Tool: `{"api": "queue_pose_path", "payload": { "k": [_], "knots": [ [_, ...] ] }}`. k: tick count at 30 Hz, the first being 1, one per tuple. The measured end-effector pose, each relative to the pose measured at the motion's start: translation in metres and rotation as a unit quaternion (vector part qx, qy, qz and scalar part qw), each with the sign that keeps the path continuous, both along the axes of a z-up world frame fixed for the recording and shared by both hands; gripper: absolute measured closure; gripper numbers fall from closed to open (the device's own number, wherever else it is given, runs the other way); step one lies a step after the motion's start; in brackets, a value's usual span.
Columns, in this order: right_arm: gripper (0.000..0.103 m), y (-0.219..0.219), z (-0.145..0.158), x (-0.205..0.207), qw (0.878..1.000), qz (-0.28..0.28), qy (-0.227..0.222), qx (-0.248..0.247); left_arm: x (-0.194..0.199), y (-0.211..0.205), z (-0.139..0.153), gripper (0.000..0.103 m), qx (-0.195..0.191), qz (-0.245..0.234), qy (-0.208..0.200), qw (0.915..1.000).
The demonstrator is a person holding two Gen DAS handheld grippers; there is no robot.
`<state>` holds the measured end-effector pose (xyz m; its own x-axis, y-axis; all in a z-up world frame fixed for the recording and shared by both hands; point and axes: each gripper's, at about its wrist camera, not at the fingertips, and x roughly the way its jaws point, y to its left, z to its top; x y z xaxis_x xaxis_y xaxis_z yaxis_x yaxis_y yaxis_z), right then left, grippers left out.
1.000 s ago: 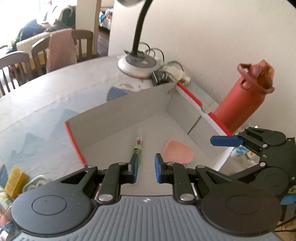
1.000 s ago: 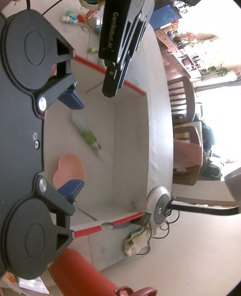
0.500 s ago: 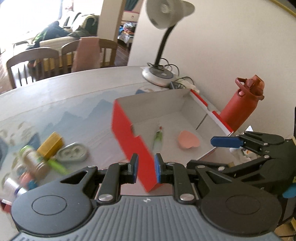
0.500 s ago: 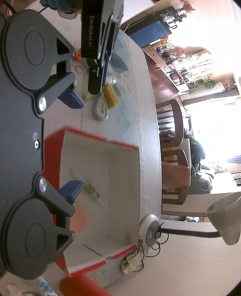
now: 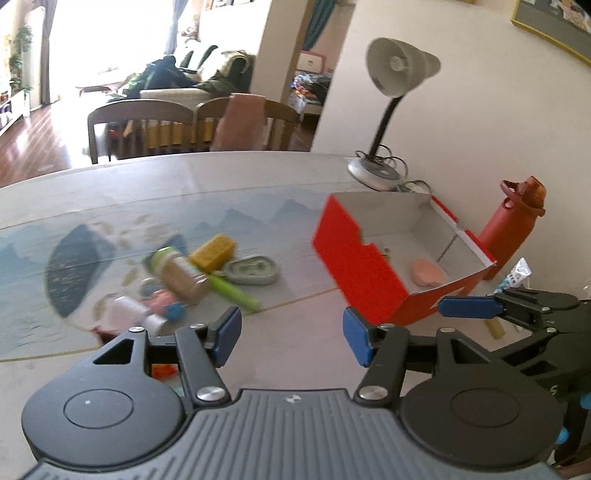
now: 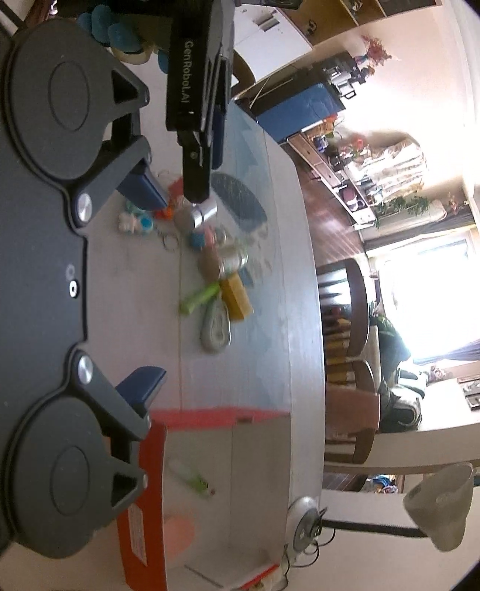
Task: Organize rigid objects
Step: 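Withdraw both tools from the box back toward the table items, then grasp the bunny keychain with the right tool while the left tool grasps the pink binder clip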
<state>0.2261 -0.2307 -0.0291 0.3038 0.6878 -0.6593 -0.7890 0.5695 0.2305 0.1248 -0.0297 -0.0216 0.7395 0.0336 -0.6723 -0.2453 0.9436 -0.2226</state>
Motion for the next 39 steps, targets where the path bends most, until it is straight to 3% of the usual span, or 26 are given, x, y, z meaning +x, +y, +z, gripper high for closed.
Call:
{"api": "queue_pose_path", "payload": {
  "k": [2,9,18,22,29,39],
  "knots": [
    [0.007,0.007,0.0,-0.008,1.0,0.003,-0.003,0.004,-0.015,0.011,-0.001,0.041,0.004,0.009,-0.001,0.9999],
    [0.005,0.029,-0.007,-0.031,1.0,0.026,-0.008,0.002,-0.049,0.051,-0.009,0.02,0.0,0.053,-0.005,0.9986],
    [0.005,0.06,-0.023,-0.05,0.998,0.053,-0.021,-0.031,-0.065,0.088,-0.03,0.016,0.005,0.096,0.009,0.9953],
    [0.005,0.074,-0.032,-0.053,0.996,0.063,-0.029,-0.048,-0.068,0.096,-0.039,0.0,0.018,0.11,0.002,0.9938],
    [0.007,0.099,-0.06,-0.043,0.995,0.056,-0.037,-0.071,-0.056,0.106,-0.059,0.0,0.02,0.132,0.008,0.991],
    [0.01,0.128,-0.106,-0.023,0.992,0.066,-0.029,-0.108,-0.025,0.119,-0.106,0.0,0.024,0.162,0.048,0.9854]
  ]
}}
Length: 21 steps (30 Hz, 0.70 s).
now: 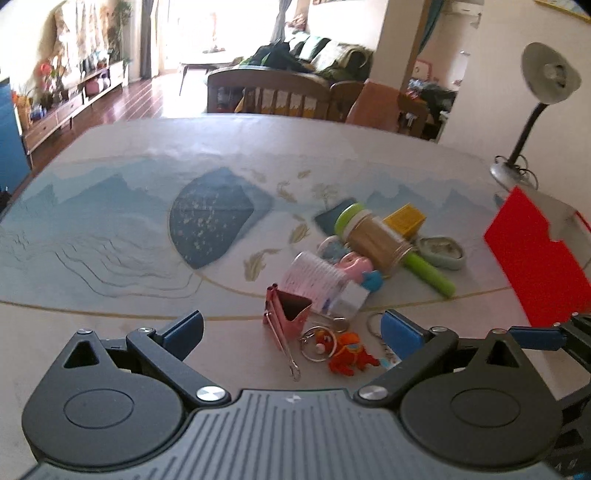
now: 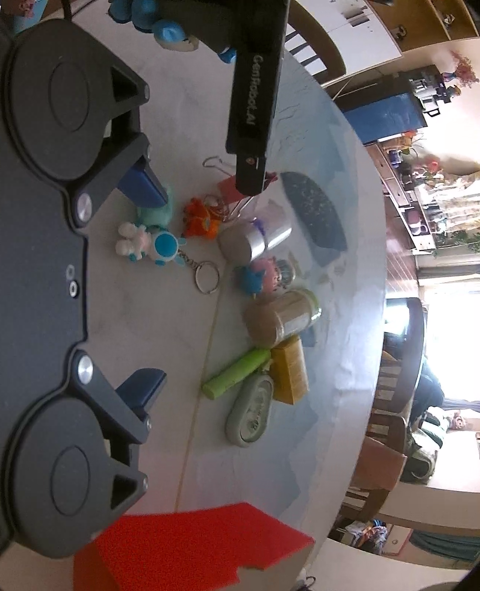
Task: Organize rigid objects
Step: 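Grasp the bunny keychain with the right tool while the left tool grasps the pink binder clip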
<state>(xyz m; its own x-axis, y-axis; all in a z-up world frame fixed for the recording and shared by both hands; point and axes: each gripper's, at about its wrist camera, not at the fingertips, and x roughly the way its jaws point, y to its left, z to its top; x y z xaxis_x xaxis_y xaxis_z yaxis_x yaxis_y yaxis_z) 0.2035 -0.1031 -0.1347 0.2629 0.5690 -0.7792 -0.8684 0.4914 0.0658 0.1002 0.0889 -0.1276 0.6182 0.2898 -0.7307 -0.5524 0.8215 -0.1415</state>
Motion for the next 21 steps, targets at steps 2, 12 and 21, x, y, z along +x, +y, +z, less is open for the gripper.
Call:
{"api": "queue_pose_path", "payload": {
  "k": [2,12,21],
  "knots": [
    [0.013,0.003,-0.007,0.005,1.0,0.005,0.008,-0.002,0.005,0.004,-0.007,0.0,-0.004,0.01,0.004,0.9999],
    [0.029,0.021,-0.027,0.012,0.999,0.026,0.028,-0.018,0.022,0.015,-0.026,0.0,-0.001,0.053,0.013,0.9985],
    [0.04,0.027,-0.031,0.005,0.998,0.052,0.022,-0.02,0.029,0.022,-0.037,0.007,-0.007,0.065,0.013,0.9977]
  ]
}}
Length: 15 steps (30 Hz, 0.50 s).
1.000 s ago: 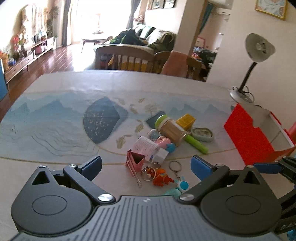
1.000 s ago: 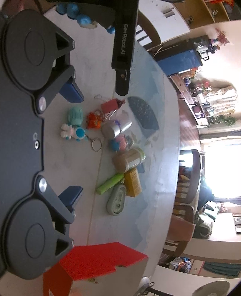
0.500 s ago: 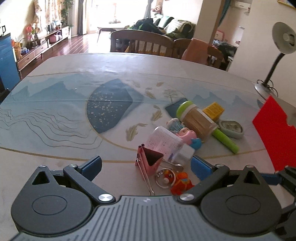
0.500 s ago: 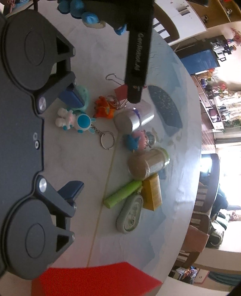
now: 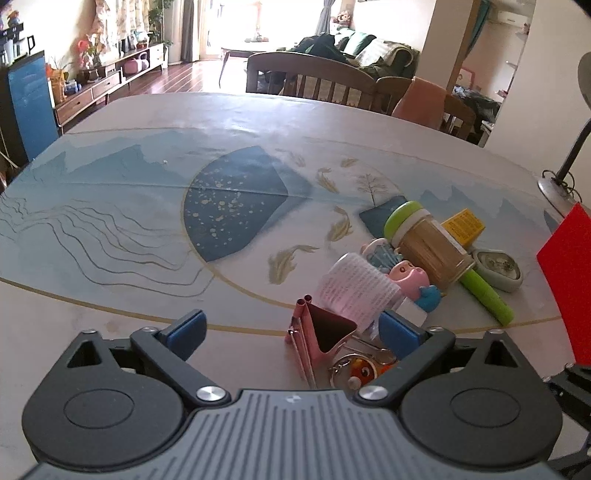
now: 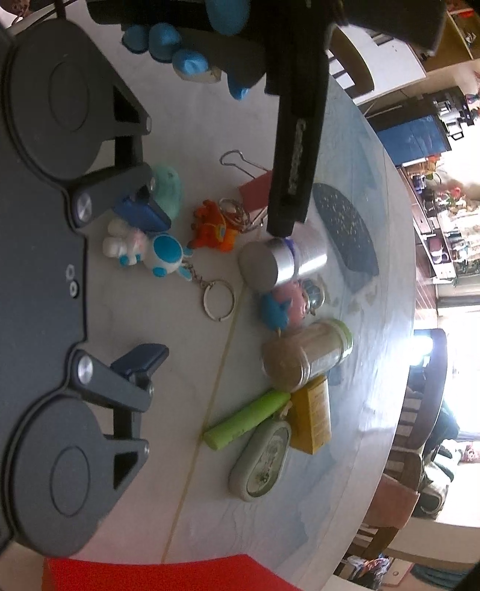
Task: Organize rigid objects
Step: 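Grasp the bunny keychain with the right tool while the left tool grasps the pink binder clip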
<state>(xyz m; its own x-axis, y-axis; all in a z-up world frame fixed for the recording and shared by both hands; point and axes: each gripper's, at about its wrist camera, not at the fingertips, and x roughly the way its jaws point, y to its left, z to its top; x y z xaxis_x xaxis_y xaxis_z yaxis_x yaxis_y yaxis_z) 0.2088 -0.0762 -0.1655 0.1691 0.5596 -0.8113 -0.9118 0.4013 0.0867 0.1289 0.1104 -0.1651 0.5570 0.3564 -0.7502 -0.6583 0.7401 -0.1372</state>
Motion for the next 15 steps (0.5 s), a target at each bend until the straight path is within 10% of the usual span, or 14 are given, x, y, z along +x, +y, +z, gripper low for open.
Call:
{"api": "queue_pose_path", "payload": {
  "k": [15],
  "knots": [
    [0.069,0.0052,0.0003,-0.0058,1.0,0.013,0.011,0.007,-0.0061,-0.0001,-0.0046,0.063,-0.012,-0.012,-0.008,0.9998]
  ]
}}
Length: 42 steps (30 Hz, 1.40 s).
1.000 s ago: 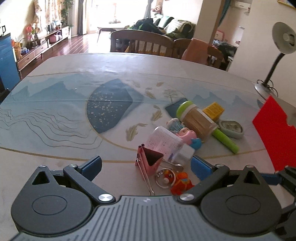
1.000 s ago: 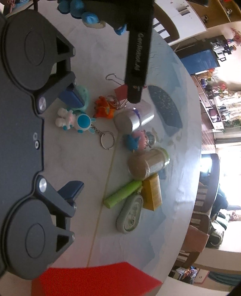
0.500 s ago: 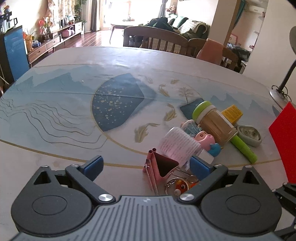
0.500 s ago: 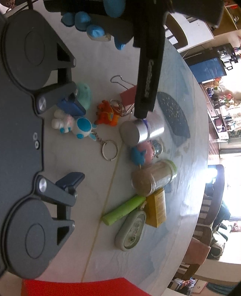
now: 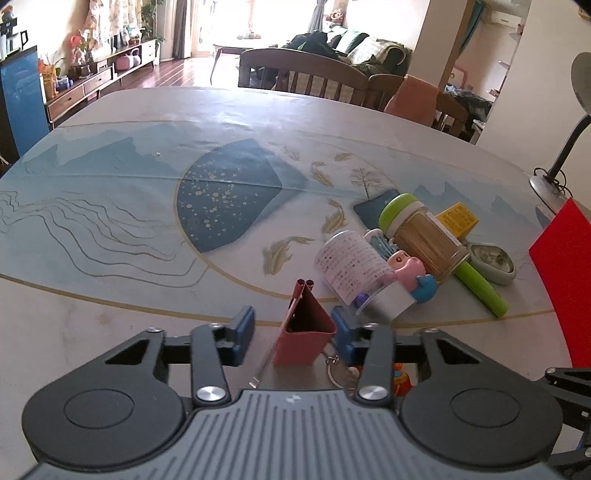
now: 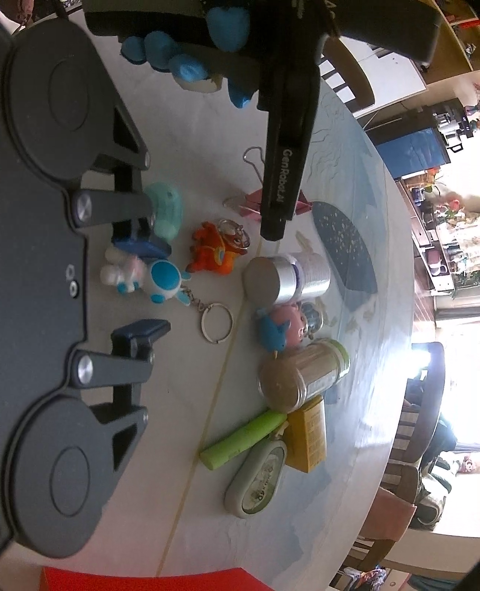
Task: Organize rigid objects
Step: 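Grasp the bunny keychain with the right tool while the left tool grasps the pink binder clip, then lift both held items and carry them over the red box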
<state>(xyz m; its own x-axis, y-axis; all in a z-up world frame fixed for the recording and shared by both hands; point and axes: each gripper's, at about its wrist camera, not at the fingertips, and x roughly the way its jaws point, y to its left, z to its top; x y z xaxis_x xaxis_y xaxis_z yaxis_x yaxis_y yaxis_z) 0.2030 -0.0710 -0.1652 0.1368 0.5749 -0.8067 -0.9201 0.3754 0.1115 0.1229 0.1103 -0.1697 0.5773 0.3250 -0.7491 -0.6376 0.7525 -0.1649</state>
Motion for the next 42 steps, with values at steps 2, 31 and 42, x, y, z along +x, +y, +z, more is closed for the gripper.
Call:
{"api": "queue_pose_path", "payload": {
  "k": [2,31,42],
  "knots": [
    [0.073,0.001,0.0,-0.001,1.0,0.0,0.0,-0.002,0.0,-0.001,0.001,0.066,0.002,-0.003,0.002,1.0],
    [0.08,-0.057,0.082,0.001,0.993,-0.102,0.004,0.052,-0.05,-0.01,0.04,0.079,-0.008,-0.039,0.0,0.9992],
    [0.08,-0.101,0.133,0.013,0.988,-0.128,-0.004,0.081,-0.051,-0.037,0.096,0.079,-0.017,-0.108,-0.023,0.9937]
  ]
}}
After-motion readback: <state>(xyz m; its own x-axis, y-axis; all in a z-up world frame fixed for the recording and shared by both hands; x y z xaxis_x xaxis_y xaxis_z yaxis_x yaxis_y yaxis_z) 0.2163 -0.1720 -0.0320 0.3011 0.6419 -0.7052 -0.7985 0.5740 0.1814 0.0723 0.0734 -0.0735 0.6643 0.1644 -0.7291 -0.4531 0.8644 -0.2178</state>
